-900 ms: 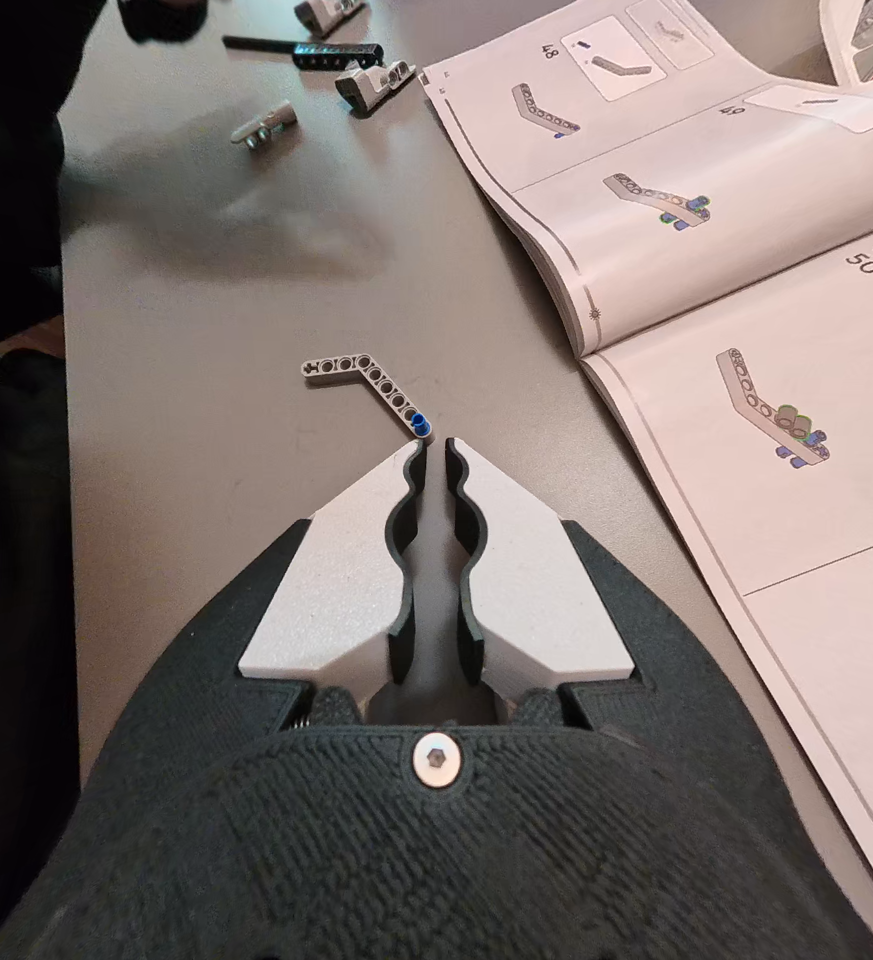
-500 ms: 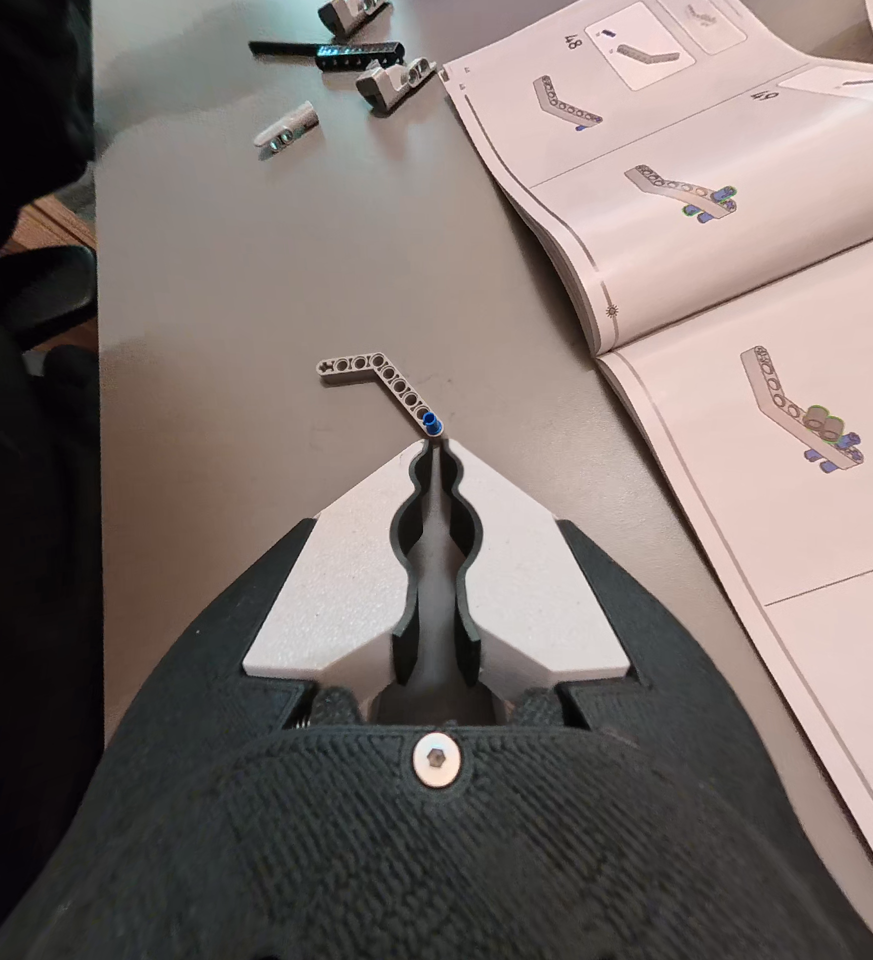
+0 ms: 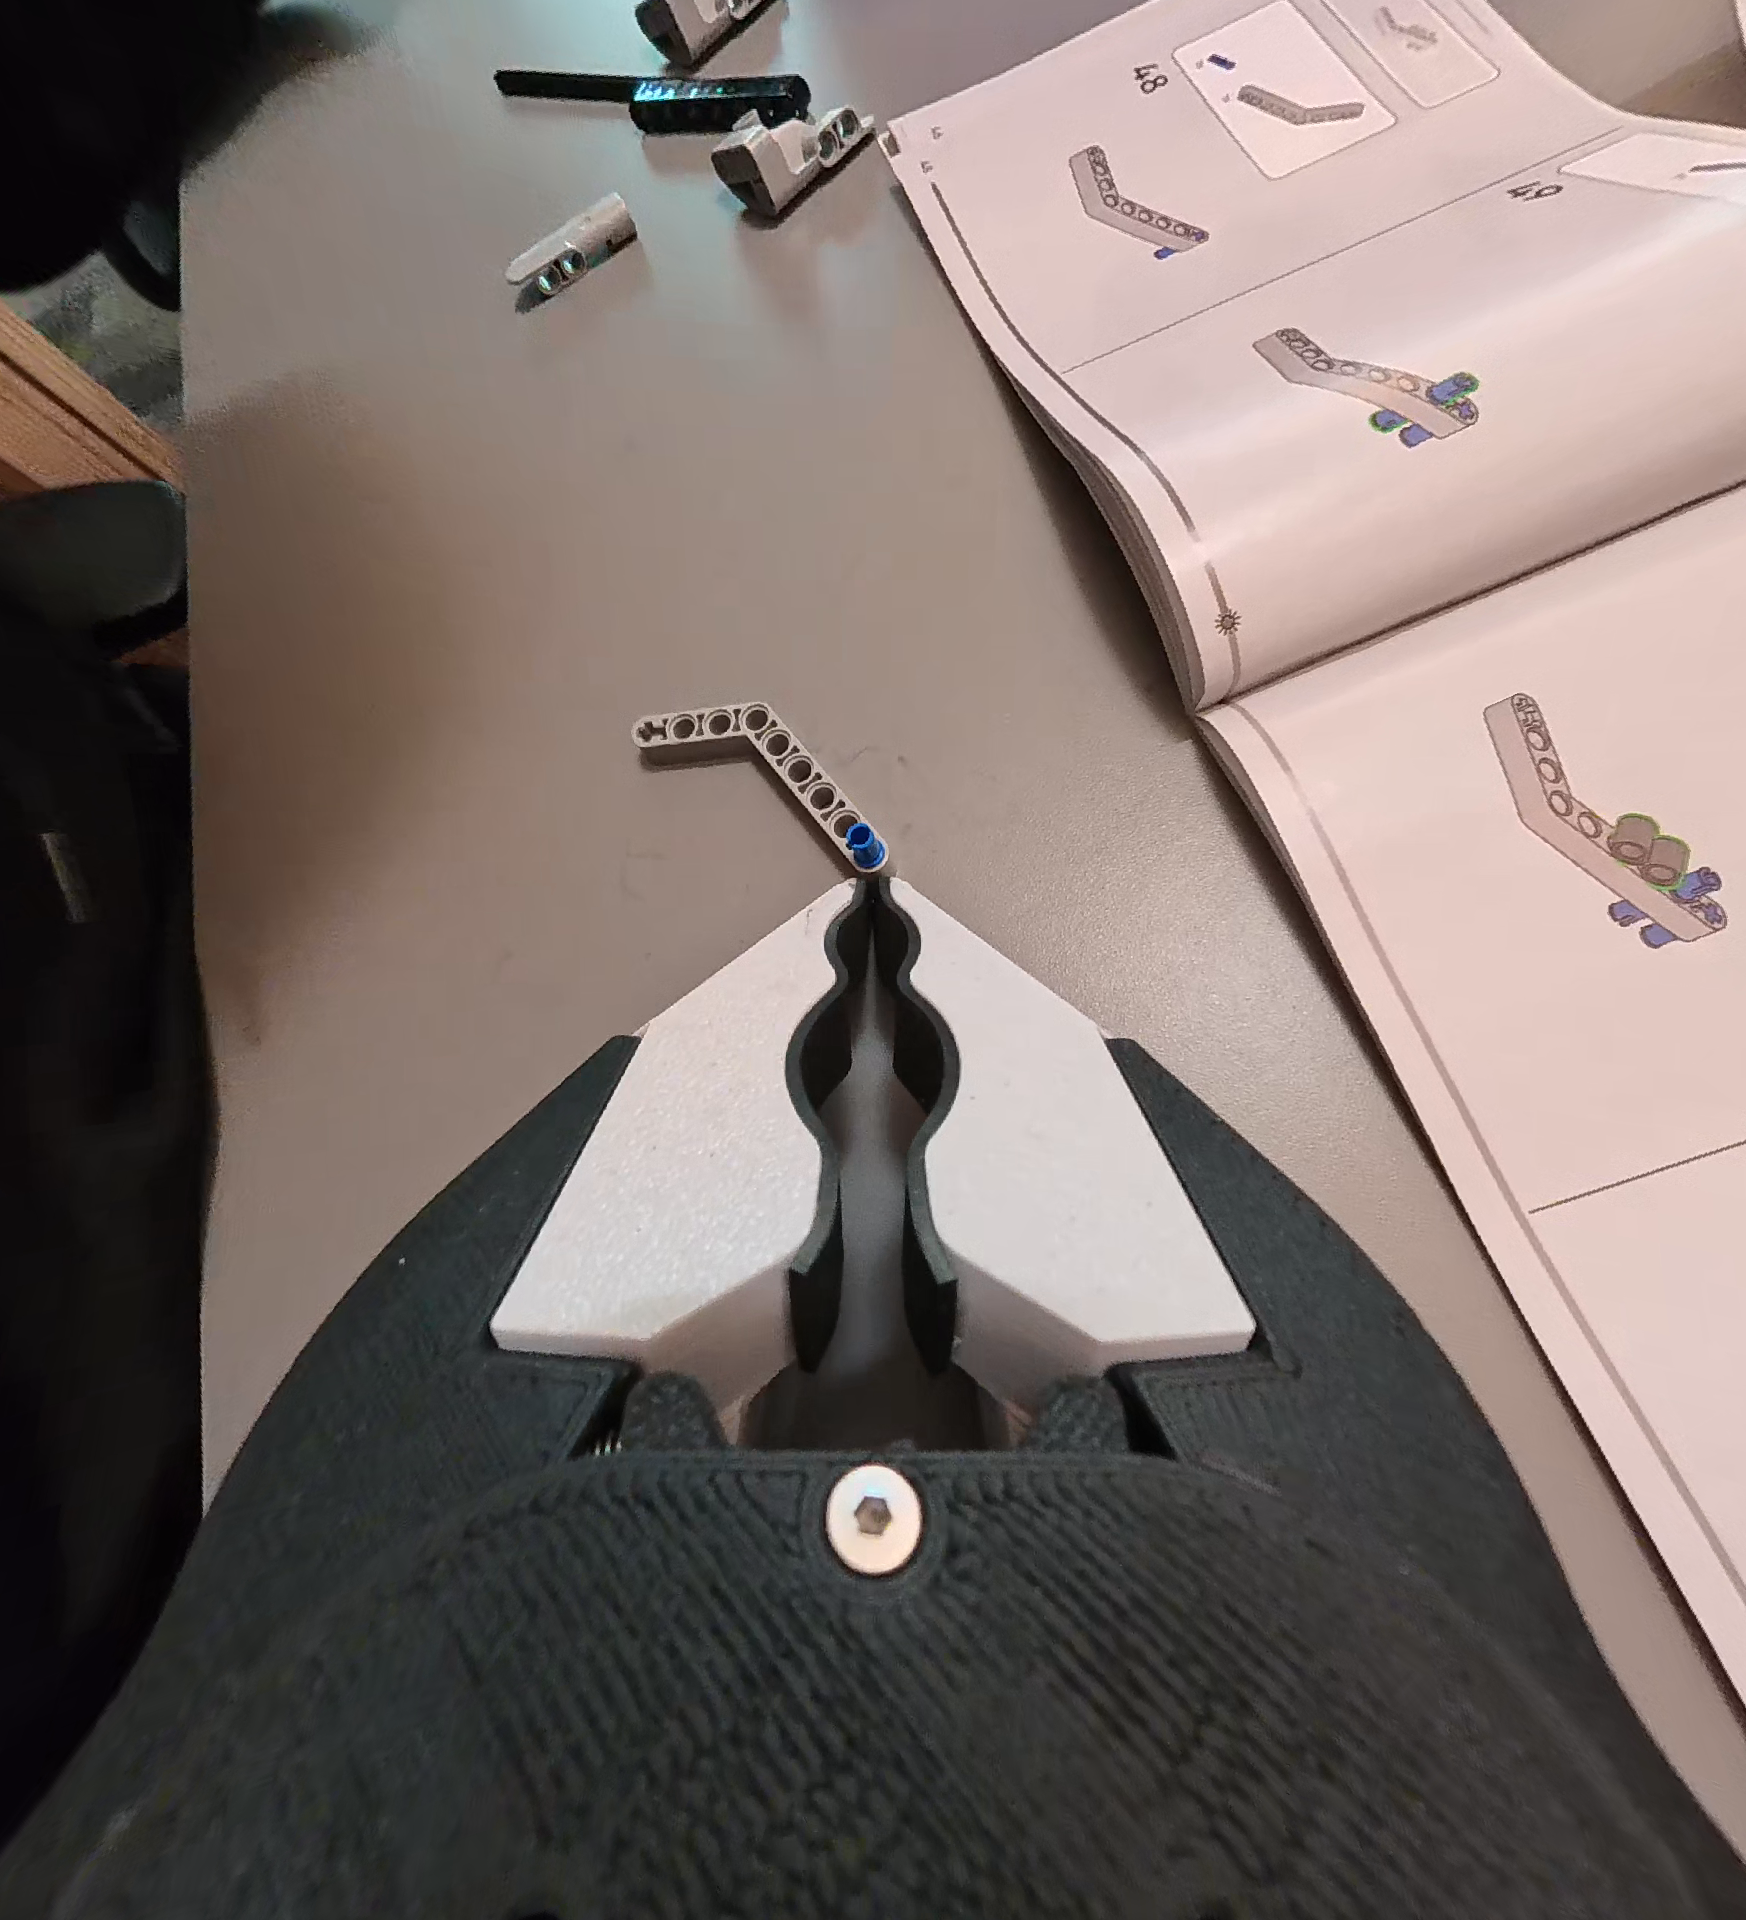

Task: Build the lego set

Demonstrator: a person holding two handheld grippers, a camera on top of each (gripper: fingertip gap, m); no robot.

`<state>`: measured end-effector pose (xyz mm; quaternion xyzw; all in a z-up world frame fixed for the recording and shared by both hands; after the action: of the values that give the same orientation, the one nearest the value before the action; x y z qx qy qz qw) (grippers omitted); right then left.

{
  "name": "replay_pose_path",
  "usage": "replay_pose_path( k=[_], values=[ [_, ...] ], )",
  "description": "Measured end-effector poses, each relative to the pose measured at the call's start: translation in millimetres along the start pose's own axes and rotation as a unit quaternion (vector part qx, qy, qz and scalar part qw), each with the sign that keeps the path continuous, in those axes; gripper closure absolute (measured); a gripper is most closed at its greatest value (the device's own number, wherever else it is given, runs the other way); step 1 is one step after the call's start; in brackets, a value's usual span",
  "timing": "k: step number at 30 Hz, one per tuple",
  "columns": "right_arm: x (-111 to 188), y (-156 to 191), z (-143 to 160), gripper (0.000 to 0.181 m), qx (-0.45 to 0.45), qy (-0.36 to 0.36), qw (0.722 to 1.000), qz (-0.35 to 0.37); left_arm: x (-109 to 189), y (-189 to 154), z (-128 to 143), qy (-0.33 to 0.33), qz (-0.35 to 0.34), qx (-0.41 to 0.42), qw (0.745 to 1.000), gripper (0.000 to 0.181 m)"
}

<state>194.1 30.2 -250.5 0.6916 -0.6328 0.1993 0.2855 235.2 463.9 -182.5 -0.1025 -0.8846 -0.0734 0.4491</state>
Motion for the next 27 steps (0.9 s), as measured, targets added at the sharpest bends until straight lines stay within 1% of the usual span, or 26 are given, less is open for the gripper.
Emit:
replay_pose_path(
  k=[4,6,9,11,13,14,16,18,21,24,25,27],
  values=[
    [-0.2,0.1,0.2,0.181,0.004,0.001,1.000,0.004,-24.1,11.3,-16.4,0.041,0.022,-0.024,0.999,0.174],
    [-0.3,0.4,0.2,0.181,0.008,0.002,1.000,0.007,-32.7,13.6,-22.8,0.072,0.042,-0.035,0.996,0.173],
    [-0.4,0.3,0.2,0.181,0.008,0.002,1.000,0.008,-43.2,18.0,-22.5,0.131,0.072,-0.042,0.988,0.175],
    [-0.3,-0.5,0.2,0.181,0.003,0.001,1.000,0.006,-47.8,24.5,-20.5,0.165,0.070,-0.038,0.983,0.175],
    [-0.3,-0.5,0.1,0.181,0.001,0.001,1.000,0.005,-53.0,33.8,-22.9,0.159,0.043,-0.055,0.985,0.175],
    [-0.4,-0.4,0.1,0.181,0.005,0.001,1.000,0.008,-55.8,36.0,-24.3,0.148,0.036,-0.081,0.985,0.174],
    [-0.7,0.1,0.2,0.181,0.013,0.002,1.000,0.015,-60.3,33.0,-23.5,0.126,0.043,-0.145,0.981,0.172],
    [-0.8,0.1,0.2,0.181,0.013,0.002,1.000,0.016,-64.0,28.0,-22.6,0.113,0.052,-0.182,0.975,0.171],
    [-0.7,-1.0,-0.1,0.181,0.004,0.001,1.000,0.010,-69.3,26.6,-24.9,0.109,0.046,-0.200,0.973,0.173],
    [-0.8,-0.9,-0.1,0.181,0.006,0.001,1.000,0.012,-77.6,27.2,-17.3,0.142,0.035,-0.213,0.966,0.171],
    [-0.8,-0.7,-0.1,0.181,0.008,0.002,1.000,0.014,-79.6,27.8,-16.5,0.146,0.031,-0.219,0.964,0.173],
    [-0.8,-0.7,-0.1,0.181,0.009,0.002,1.000,0.015,-81.3,26.0,-21.3,0.128,0.032,-0.217,0.967,0.170]
  ],
)
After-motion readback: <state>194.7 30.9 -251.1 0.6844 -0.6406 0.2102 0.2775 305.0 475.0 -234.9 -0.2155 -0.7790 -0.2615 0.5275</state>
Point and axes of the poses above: each gripper's, where its closed fingertips meet, x back along the fingers, z out of its underside, y = z × x across the jaws, the point moved 4 cm from there along x, back along the fingers, and after that the axes turned 6 degrees about x, right-handed, at the moved point
